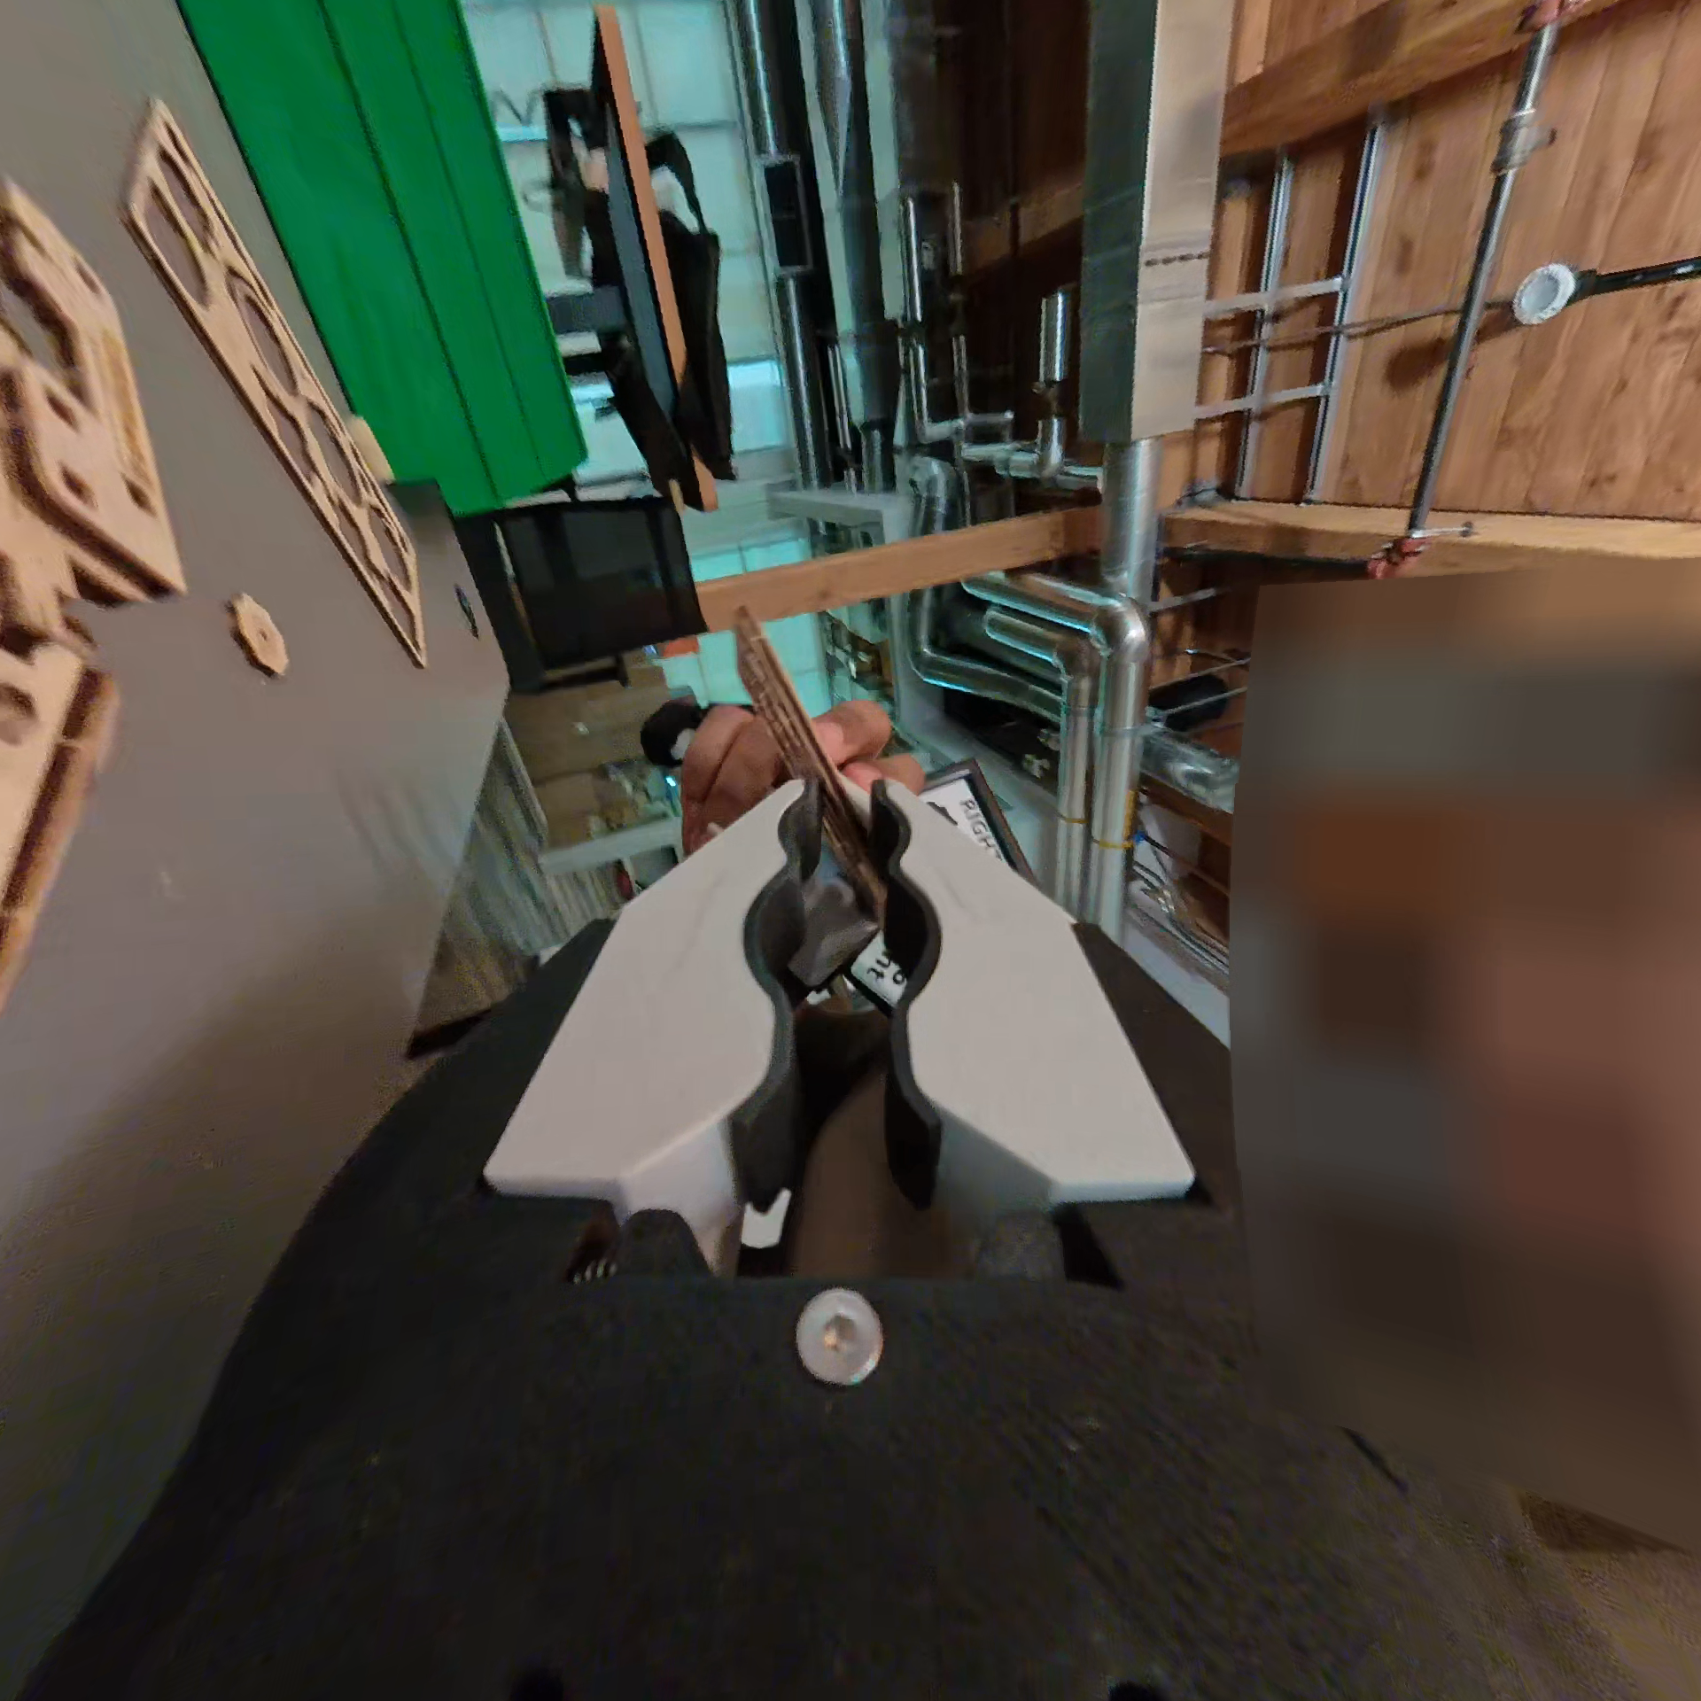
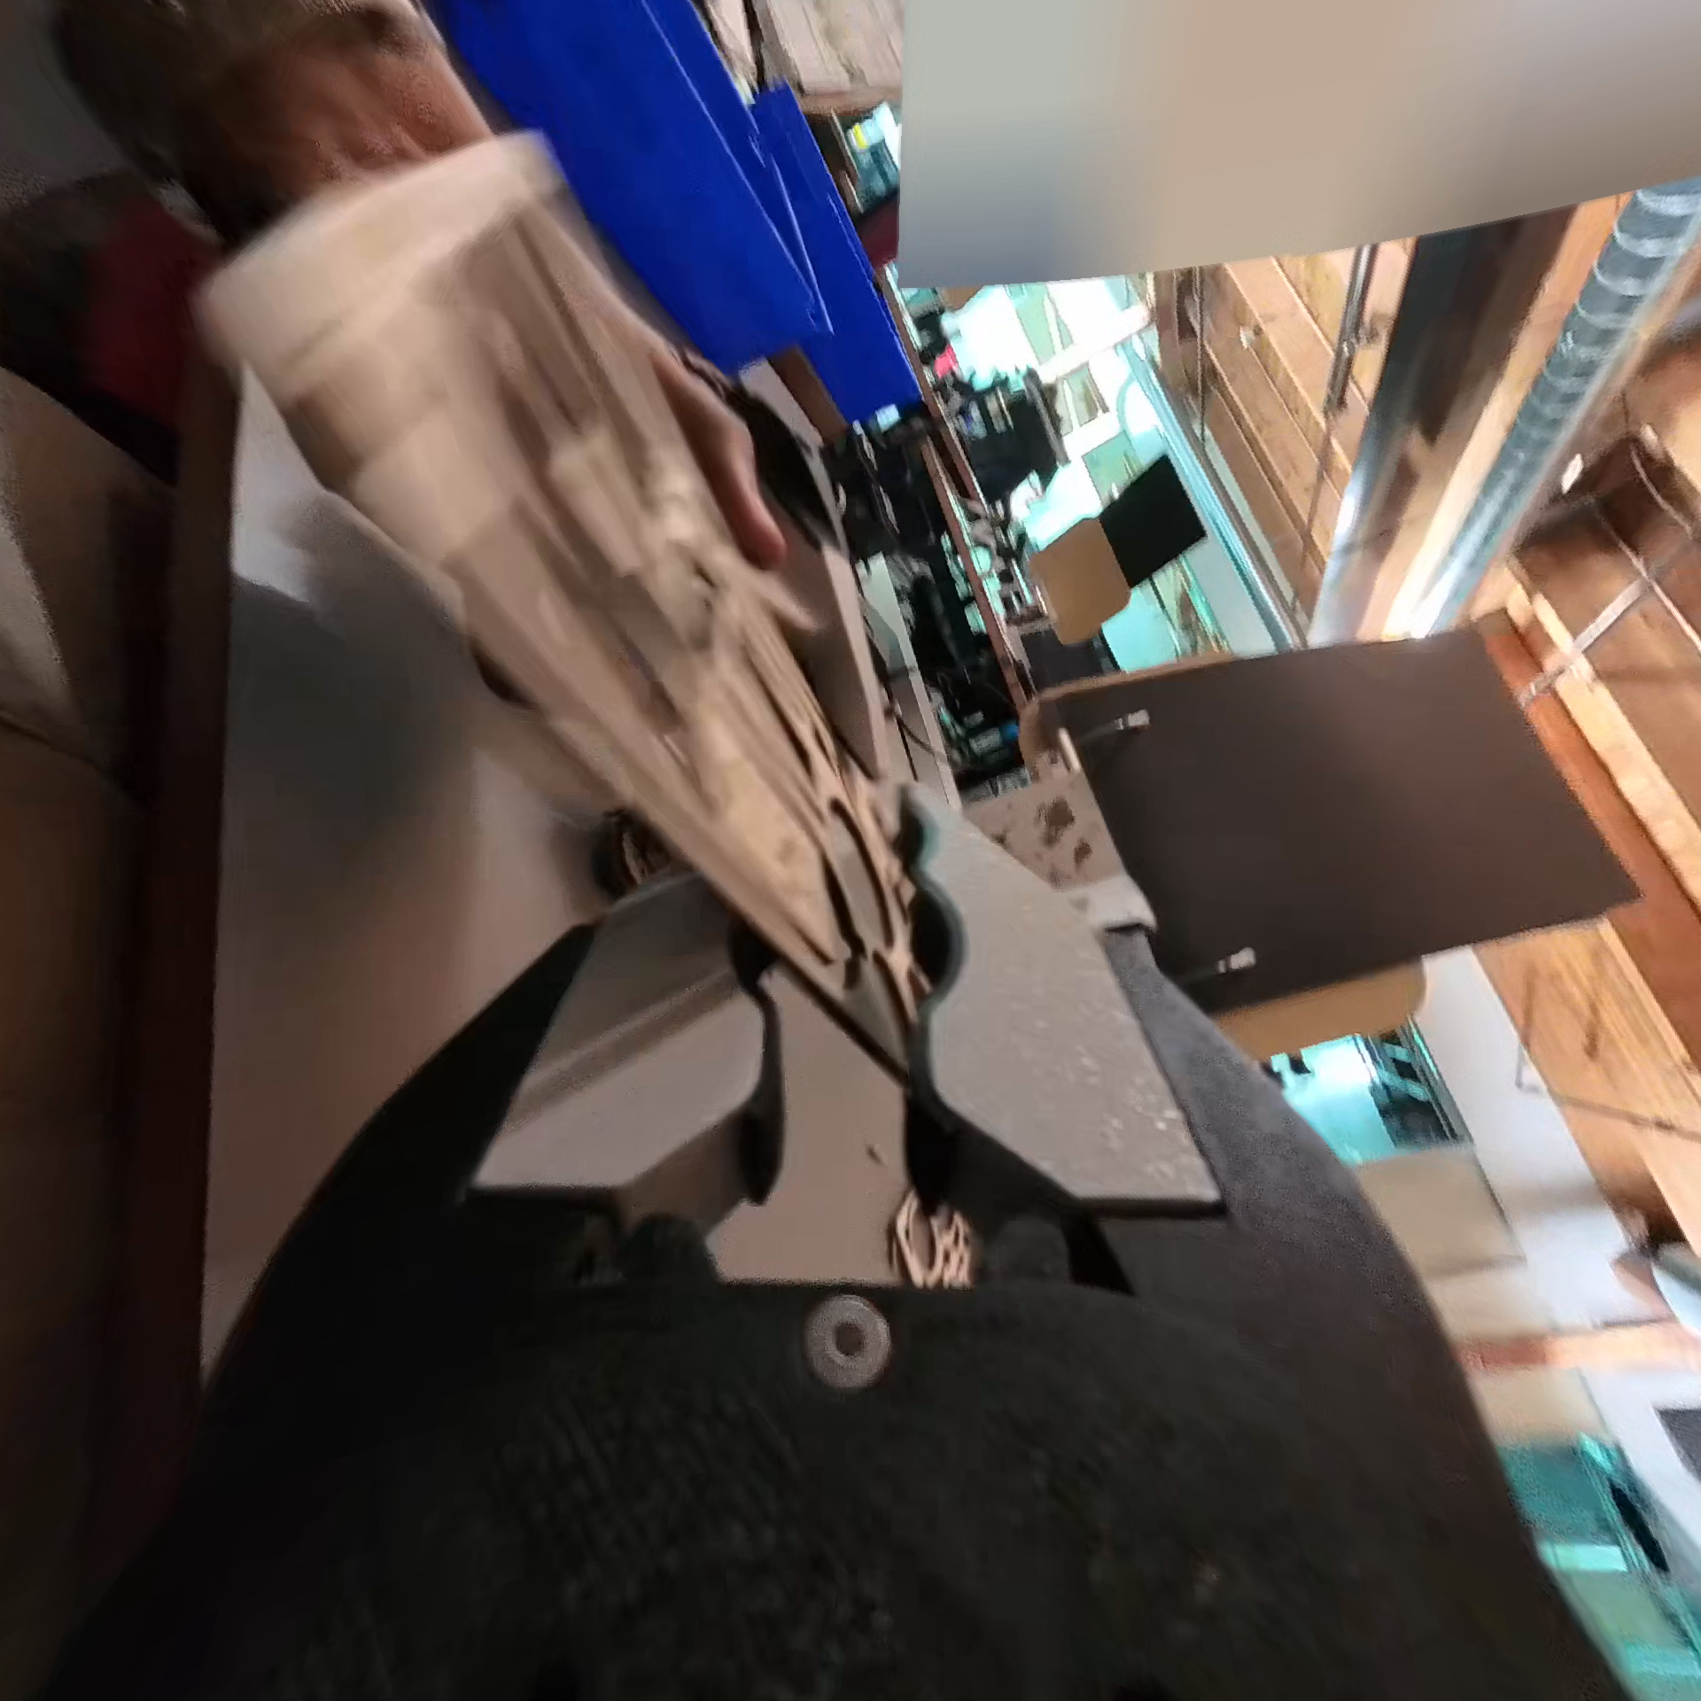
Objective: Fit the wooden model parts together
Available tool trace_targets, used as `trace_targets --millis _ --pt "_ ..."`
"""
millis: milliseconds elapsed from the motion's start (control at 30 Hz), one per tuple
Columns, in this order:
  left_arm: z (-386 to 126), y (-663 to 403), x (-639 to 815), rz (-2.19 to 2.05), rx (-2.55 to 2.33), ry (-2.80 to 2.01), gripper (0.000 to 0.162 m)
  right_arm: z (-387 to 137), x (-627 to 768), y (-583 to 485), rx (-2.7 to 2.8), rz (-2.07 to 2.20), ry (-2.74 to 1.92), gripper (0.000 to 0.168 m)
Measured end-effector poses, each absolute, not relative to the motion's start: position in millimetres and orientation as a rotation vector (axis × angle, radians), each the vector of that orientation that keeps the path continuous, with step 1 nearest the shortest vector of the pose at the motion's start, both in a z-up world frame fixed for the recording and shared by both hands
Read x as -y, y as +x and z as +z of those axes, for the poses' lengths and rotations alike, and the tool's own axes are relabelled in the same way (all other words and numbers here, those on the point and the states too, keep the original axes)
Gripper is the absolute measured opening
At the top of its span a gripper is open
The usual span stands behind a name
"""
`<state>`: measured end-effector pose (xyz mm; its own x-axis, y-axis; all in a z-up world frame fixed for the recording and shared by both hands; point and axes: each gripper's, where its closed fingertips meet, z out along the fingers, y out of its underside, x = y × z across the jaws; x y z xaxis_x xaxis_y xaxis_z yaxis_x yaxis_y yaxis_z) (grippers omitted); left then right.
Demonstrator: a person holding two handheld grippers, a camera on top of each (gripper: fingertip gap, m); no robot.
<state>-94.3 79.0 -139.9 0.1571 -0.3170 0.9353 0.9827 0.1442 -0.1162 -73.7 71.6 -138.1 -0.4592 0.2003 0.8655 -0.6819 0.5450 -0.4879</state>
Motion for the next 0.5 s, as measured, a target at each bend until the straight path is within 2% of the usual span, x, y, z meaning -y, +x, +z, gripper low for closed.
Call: trace_targets --millis 33,133,300,400,500 --pt "-140 -98 -77 -1.122 0.927 -0.935 0.004 -142 -77 -80 1.778 1.062 0.354 0.025" --pt "-142 -111 -70 -0.987 0.955 -0.928 0.0 -153 -89 -91 1.865 1.123 0.201 0.044" --pt "-142 -118 -66 -0.842 0.951 -0.946 0.005 -149 -90 -89 2.04 1.559 -0.137 0.064" --pt "-147 -118 -67 -0.923 0.984 -0.902 0.005 -143 -91 -84 2.069 1.736 -0.218 0.068" --pt "-145 -119 -64 -1.02 0.993 -0.801 0.002 -134 -91 -86 1.93 1.611 -0.079 0.07"
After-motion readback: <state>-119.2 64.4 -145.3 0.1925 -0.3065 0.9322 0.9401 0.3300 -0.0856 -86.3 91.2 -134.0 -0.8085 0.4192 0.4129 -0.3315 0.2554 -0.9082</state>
